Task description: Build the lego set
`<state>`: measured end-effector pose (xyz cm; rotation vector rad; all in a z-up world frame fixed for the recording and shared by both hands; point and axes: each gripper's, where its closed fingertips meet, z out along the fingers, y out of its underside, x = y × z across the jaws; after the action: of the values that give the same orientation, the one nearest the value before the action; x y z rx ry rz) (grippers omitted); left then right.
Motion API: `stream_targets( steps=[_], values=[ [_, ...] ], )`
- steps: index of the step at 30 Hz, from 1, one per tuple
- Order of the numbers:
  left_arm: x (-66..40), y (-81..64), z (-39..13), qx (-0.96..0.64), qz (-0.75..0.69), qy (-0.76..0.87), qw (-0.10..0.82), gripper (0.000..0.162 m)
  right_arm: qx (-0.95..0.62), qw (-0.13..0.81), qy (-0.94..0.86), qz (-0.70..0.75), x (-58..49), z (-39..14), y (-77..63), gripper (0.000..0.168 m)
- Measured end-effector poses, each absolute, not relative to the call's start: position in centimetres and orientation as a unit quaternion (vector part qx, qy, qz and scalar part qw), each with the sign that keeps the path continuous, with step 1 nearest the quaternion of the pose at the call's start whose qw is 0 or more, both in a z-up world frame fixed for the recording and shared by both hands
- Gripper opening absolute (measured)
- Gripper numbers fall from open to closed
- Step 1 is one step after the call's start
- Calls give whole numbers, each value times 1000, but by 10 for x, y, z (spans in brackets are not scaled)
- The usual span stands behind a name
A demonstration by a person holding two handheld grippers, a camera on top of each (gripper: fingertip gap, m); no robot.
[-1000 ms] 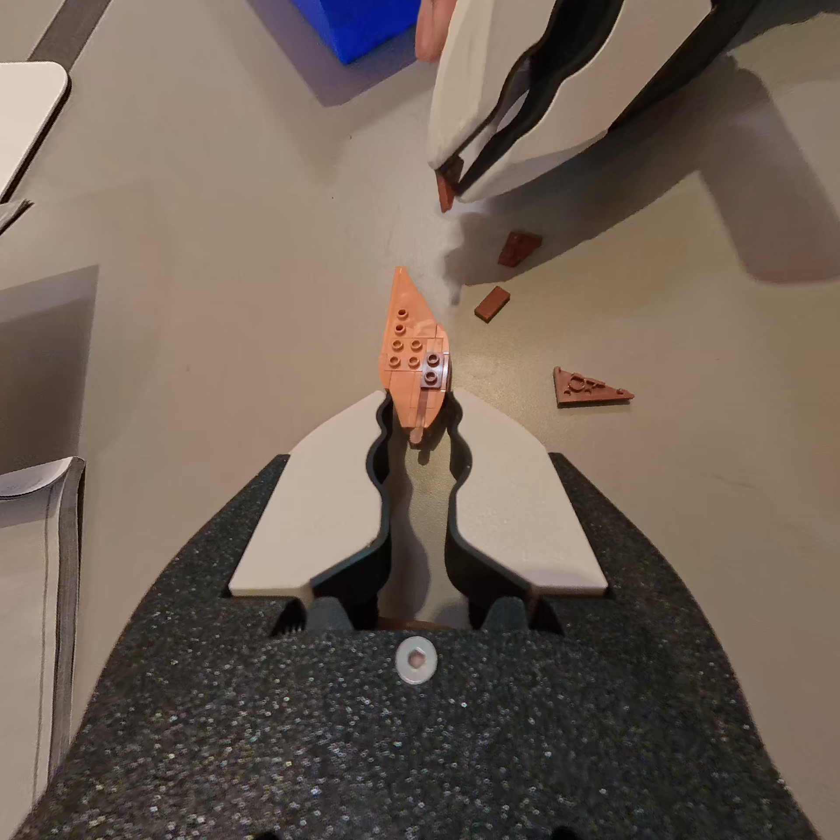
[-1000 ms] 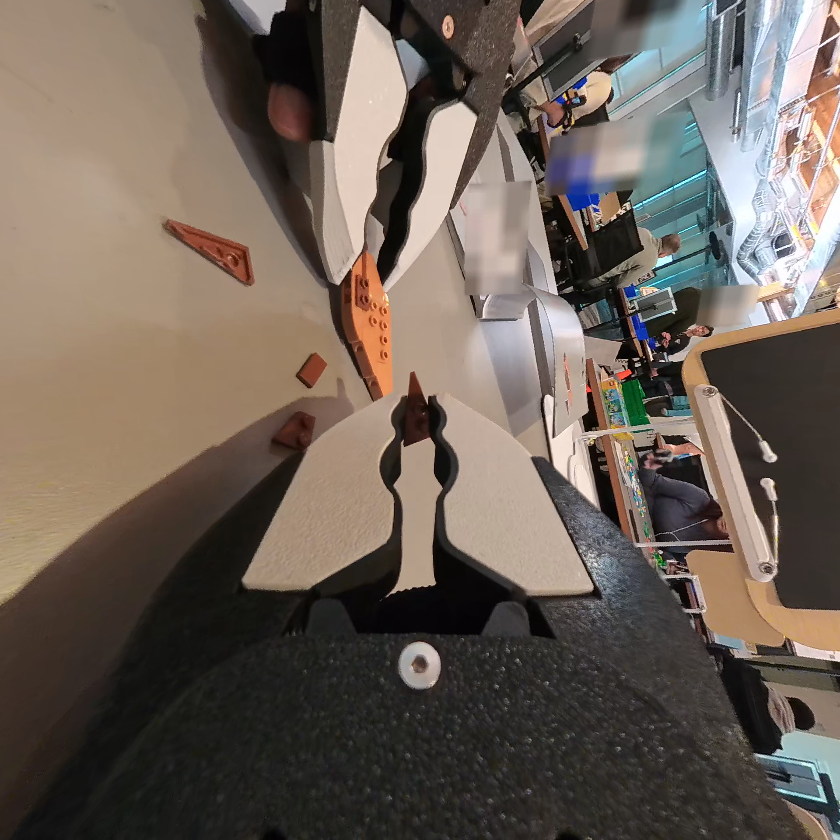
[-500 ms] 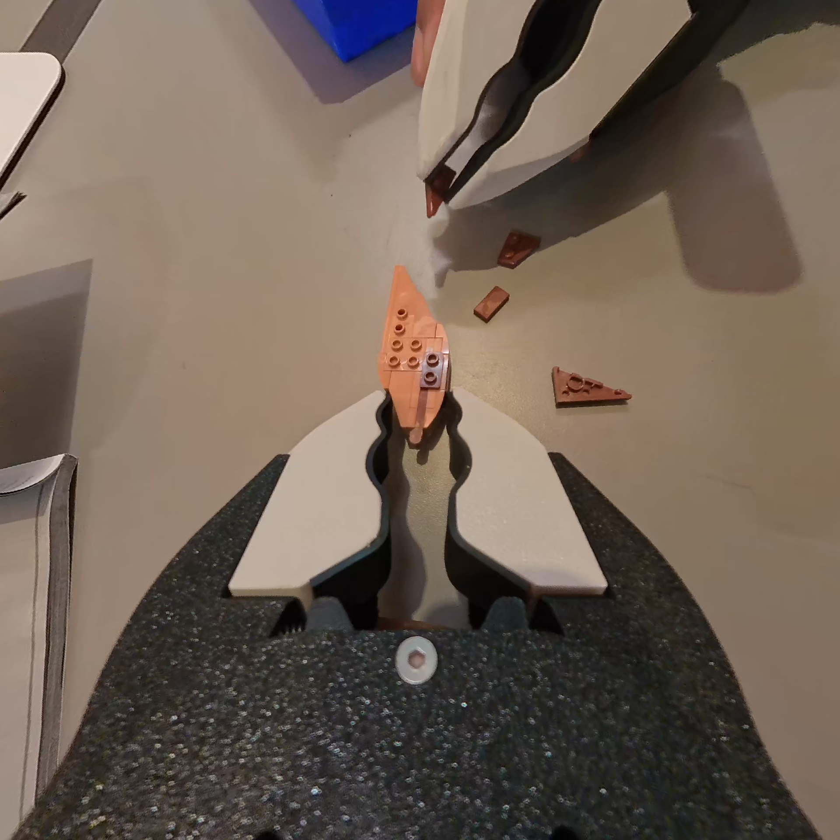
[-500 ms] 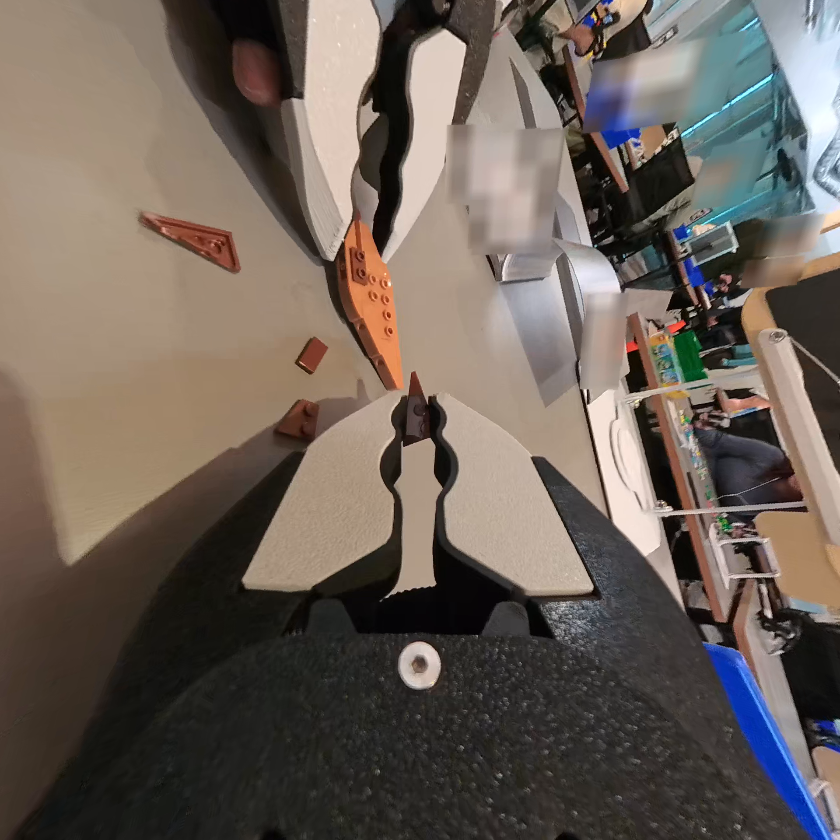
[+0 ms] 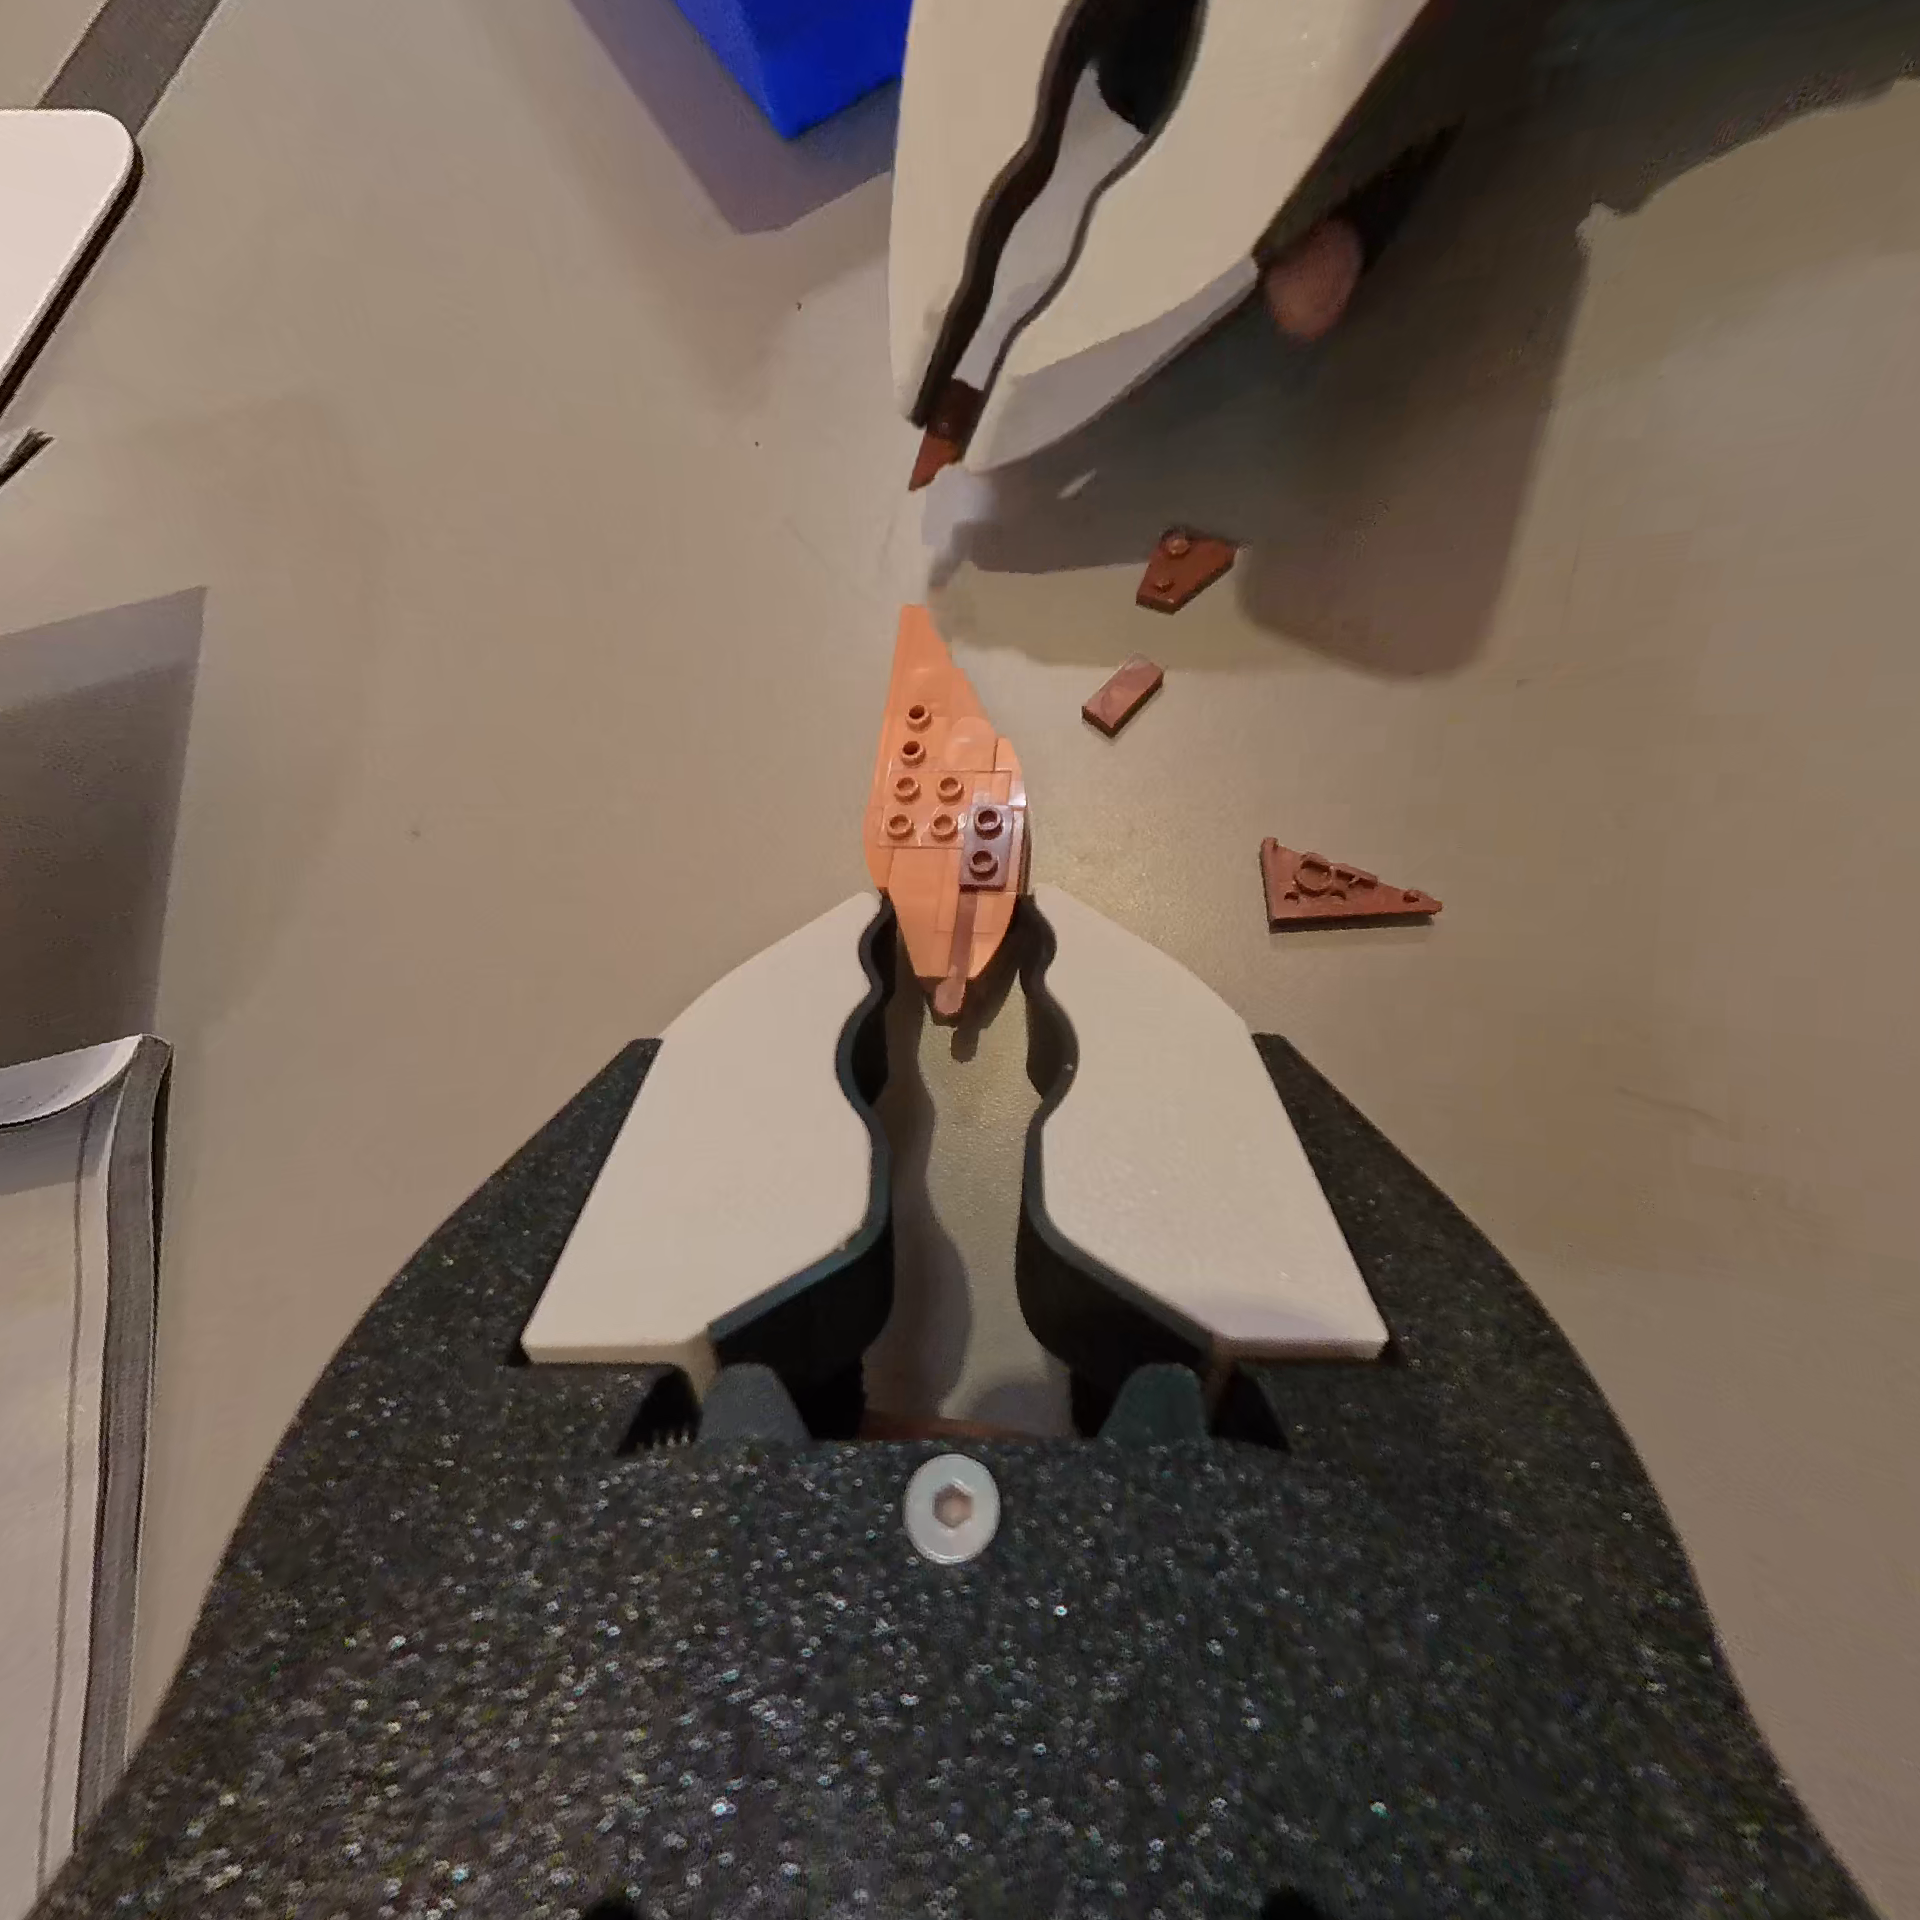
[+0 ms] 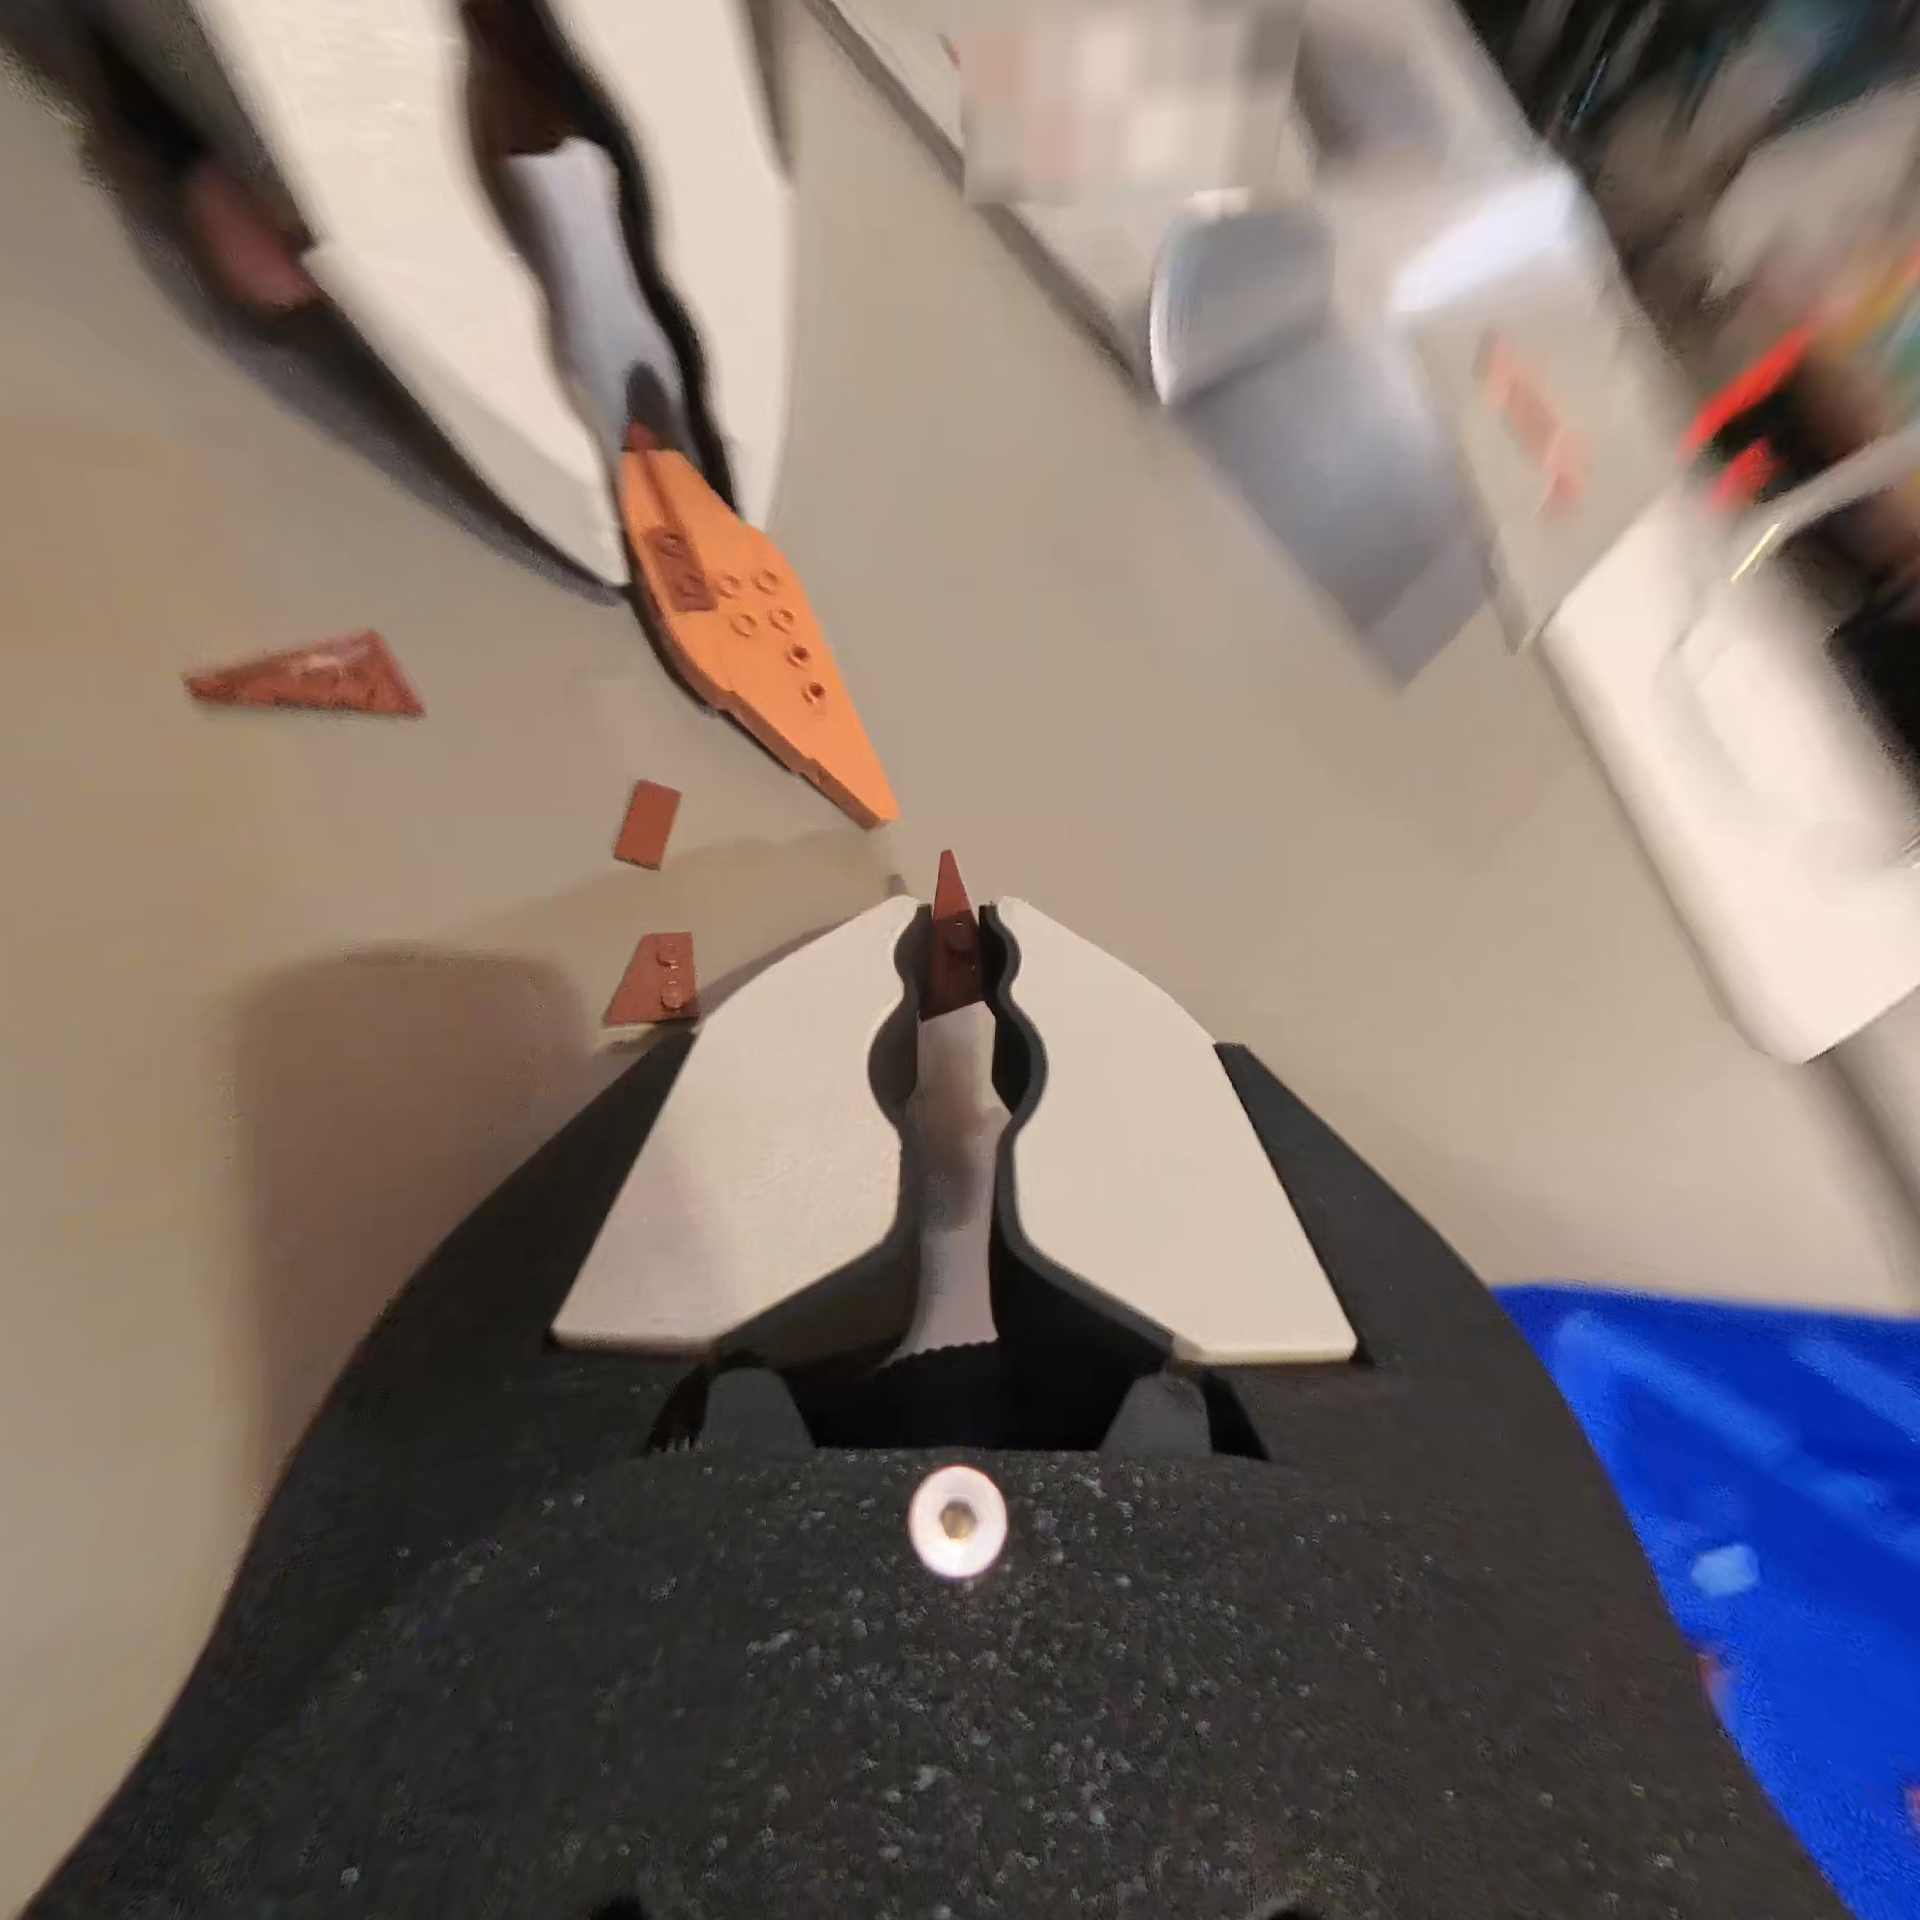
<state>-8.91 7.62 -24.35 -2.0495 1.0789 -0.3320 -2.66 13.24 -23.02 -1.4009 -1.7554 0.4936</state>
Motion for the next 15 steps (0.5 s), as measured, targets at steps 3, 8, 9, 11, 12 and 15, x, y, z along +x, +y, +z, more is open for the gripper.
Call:
stream_targets(
  steps=[3, 8, 9, 11, 12, 15],
  values=[
    [-89, 76, -244, -807, -131, 424, 390, 22, -621, 360, -660, 222, -22, -237, 136, 9],
    [-89, 76, -244, -807, -133, 423, 390, 22, -636, 335, -657, 227, -17, -240, 137, 18],
    [-89, 76, -244, -807, -133, 423, 390, 22, -634, 332, -660, 227, -15, -241, 137, 21],
    [-89, 76, -244, -807, -134, 423, 390, 22, -635, 326, -663, 225, -12, -241, 139, 24],
    [-89, 76, -244, -807, -134, 423, 390, 22, -636, 326, -662, 226, -11, -241, 140, 24],
    [-89, 76, -244, -807, -133, 423, 390, 22, -639, 321, -661, 229, -9, -242, 141, 24]
  ],
)
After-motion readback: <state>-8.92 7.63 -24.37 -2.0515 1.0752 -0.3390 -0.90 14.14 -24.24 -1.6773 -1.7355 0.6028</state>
